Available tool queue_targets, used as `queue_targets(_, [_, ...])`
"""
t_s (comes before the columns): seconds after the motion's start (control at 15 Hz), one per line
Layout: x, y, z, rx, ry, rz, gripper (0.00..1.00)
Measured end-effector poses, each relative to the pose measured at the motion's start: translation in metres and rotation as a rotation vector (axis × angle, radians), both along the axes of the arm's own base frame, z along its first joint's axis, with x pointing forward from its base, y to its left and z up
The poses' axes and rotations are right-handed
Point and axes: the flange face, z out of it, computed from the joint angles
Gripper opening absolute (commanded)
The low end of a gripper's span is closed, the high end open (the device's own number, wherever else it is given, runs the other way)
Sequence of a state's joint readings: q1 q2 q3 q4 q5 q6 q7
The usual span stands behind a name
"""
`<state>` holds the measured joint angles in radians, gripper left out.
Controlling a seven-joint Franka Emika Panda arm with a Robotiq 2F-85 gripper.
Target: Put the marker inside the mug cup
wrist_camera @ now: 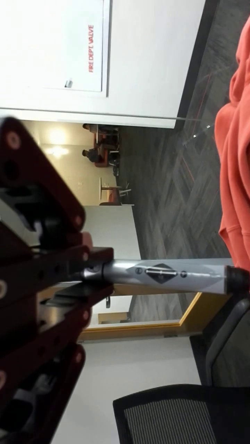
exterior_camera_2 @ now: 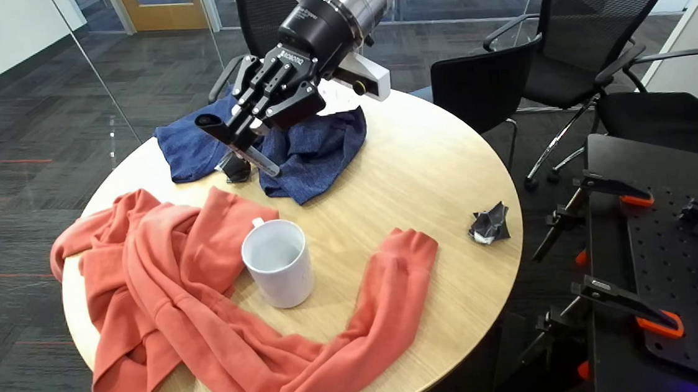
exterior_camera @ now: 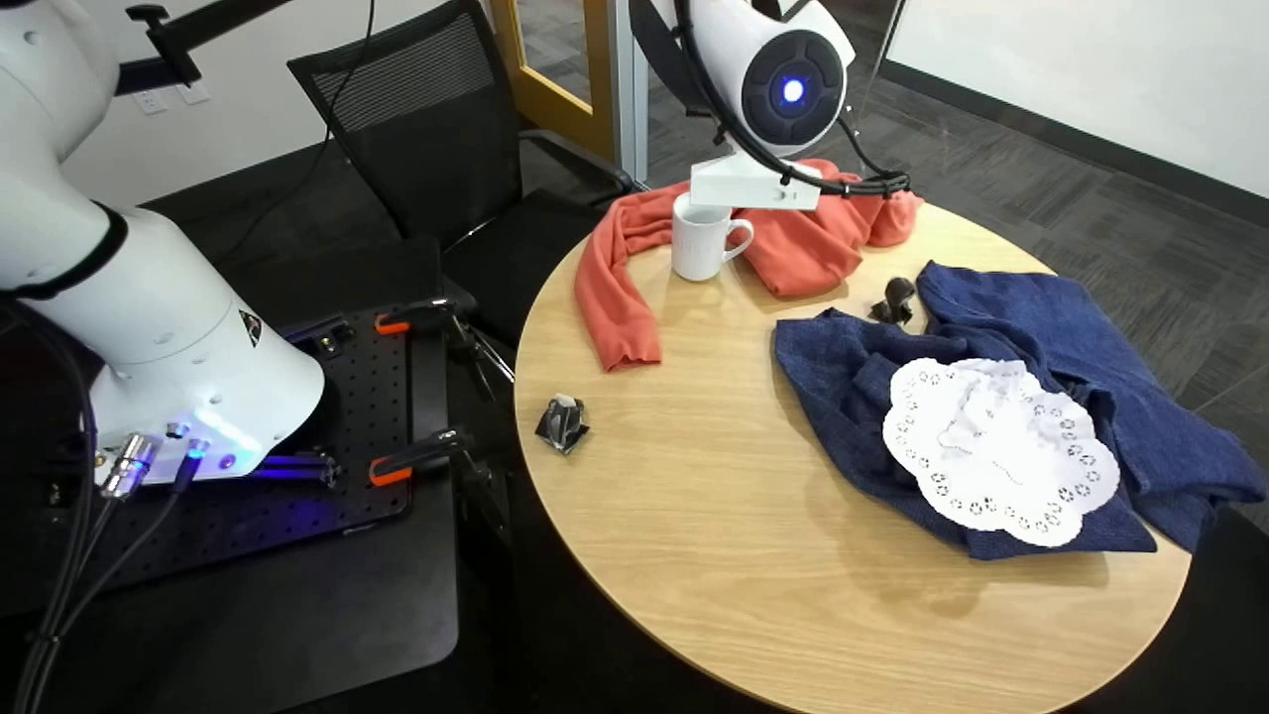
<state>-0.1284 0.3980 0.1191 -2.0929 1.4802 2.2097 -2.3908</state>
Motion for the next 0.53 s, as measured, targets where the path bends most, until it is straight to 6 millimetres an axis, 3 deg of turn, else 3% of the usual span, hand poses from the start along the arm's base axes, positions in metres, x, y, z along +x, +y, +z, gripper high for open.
queue_targets(0.53, [-0.024, 0.013, -0.025, 0.085, 0.039, 0.053, 0.05])
